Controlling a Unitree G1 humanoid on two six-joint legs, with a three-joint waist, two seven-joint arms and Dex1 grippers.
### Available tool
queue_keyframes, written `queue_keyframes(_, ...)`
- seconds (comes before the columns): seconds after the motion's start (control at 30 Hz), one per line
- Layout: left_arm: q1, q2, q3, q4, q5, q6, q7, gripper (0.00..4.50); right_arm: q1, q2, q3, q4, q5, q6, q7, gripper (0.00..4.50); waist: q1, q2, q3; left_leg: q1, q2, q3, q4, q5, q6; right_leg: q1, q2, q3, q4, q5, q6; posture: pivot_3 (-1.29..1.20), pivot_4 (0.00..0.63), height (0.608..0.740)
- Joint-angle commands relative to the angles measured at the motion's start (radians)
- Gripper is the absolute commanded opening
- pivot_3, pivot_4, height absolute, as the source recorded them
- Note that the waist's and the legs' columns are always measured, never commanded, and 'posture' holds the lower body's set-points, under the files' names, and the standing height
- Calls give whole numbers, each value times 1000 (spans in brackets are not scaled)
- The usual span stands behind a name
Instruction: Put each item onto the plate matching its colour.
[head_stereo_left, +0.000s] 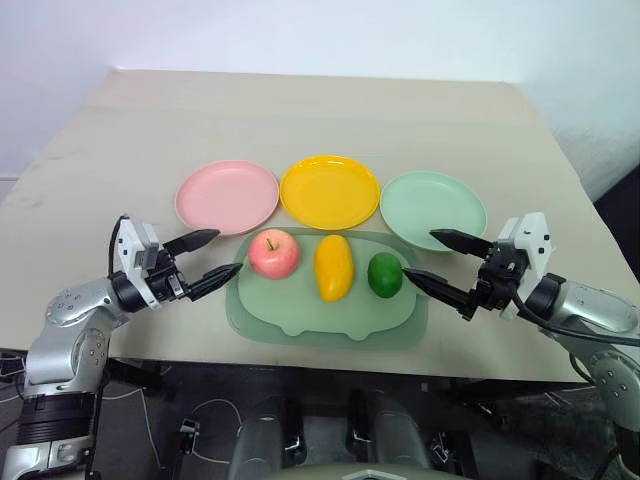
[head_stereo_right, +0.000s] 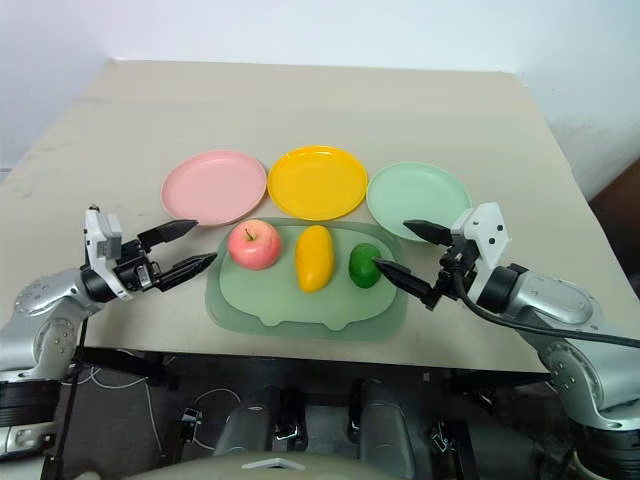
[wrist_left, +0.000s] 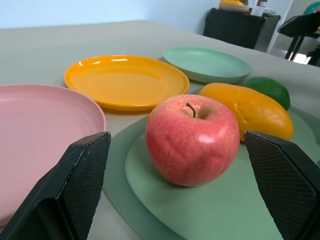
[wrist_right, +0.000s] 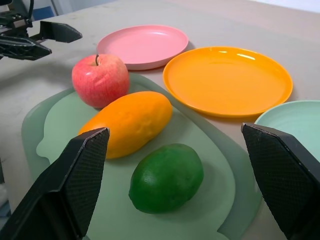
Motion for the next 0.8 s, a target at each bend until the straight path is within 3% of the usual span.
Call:
queue_keyframes(0.03, 1, 4, 12, -32, -3, -16, -2, 4470, 2, -15, -37, -7, -2, -26, 17, 4500, 0, 0, 0, 0, 0, 0, 0, 0, 0, 0, 0, 0, 0, 0, 0, 0, 150, 696)
queue_keyframes(0.37, -14, -5, -6, -12, 9, -37, -20, 4470, -1, 5, 9, -12, -23, -13, -7, 4500, 0, 0, 0, 0, 0, 0, 0, 0, 0, 0, 0, 0, 0, 0, 0, 0, 150, 696)
queue_keyframes(0.8, -52, -21, -40, 21, 21, -40, -39, 4470, -14, 15, 29, -51, 35, 163, -128, 4500, 0, 0, 0, 0, 0, 0, 0, 0, 0, 0, 0, 0, 0, 1, -1, 0, 150, 696)
